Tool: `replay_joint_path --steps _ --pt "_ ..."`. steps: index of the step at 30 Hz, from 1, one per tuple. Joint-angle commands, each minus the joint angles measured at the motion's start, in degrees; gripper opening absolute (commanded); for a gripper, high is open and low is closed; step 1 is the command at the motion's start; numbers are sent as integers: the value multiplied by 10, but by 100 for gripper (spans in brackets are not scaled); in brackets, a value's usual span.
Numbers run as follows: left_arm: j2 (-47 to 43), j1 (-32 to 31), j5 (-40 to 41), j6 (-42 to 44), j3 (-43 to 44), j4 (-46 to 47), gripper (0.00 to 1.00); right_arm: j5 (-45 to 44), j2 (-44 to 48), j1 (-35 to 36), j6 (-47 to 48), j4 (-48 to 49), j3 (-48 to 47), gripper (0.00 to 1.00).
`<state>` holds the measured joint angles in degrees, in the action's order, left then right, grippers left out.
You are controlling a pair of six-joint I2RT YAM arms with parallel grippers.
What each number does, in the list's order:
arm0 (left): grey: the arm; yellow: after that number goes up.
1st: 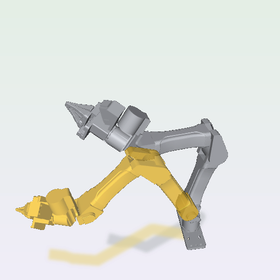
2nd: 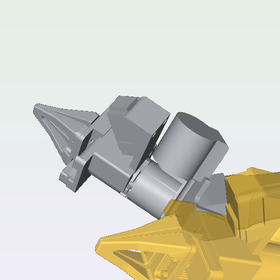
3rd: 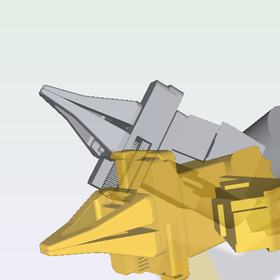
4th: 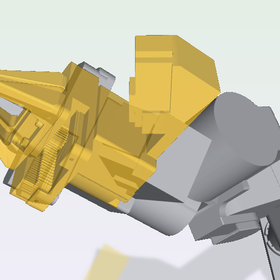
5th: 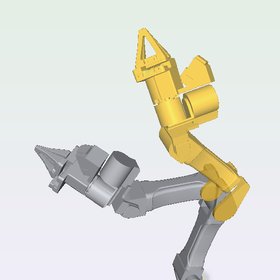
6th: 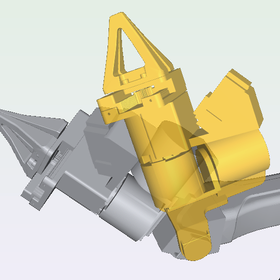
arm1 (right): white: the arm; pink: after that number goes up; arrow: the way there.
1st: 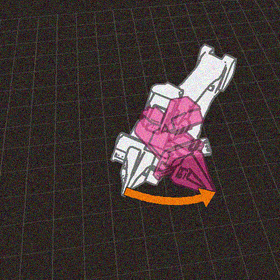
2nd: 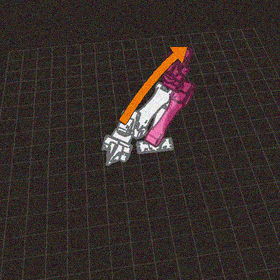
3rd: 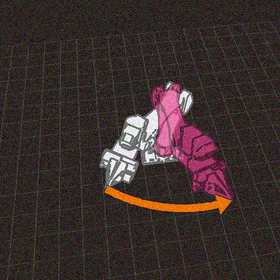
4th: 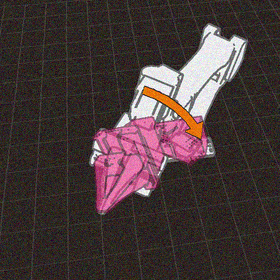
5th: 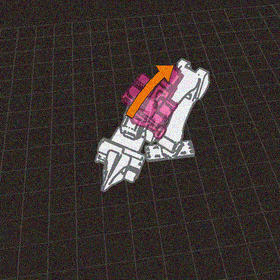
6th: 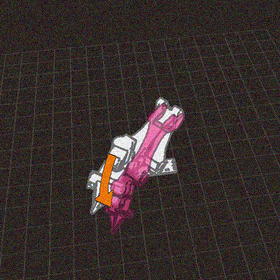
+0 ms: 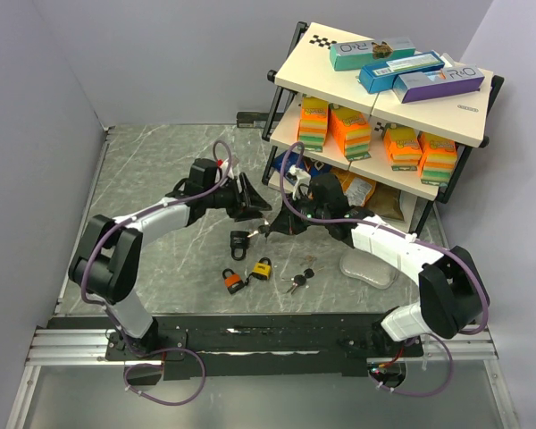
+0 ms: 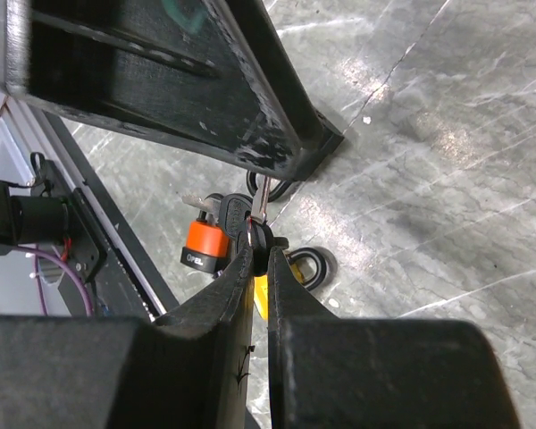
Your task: Unlock with the key
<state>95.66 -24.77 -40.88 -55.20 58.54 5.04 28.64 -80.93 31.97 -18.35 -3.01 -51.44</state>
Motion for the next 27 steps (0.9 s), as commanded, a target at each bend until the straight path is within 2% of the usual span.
replay_joint_path --steps 1,8,16,20,25,27 --pt "8 -9 -25 0 27 20 51 14 5 -3 9 9 -27 0" --pt "22 -10 -49 -8 27 26 45 12 5 -8 1 14 -26 0" --pt "21 -11 -54 -6 26 26 44 7 8 -16 -10 20 -21 0" --pt "23 -13 -59 -6 31 28 33 8 4 -15 -12 20 -23 0" --pt "28 -15 -68 -7 31 30 29 3 5 -16 -16 19 -21 0" --pt "30 -16 -74 -7 32 32 21 4 5 -18 -17 19 -21 0"
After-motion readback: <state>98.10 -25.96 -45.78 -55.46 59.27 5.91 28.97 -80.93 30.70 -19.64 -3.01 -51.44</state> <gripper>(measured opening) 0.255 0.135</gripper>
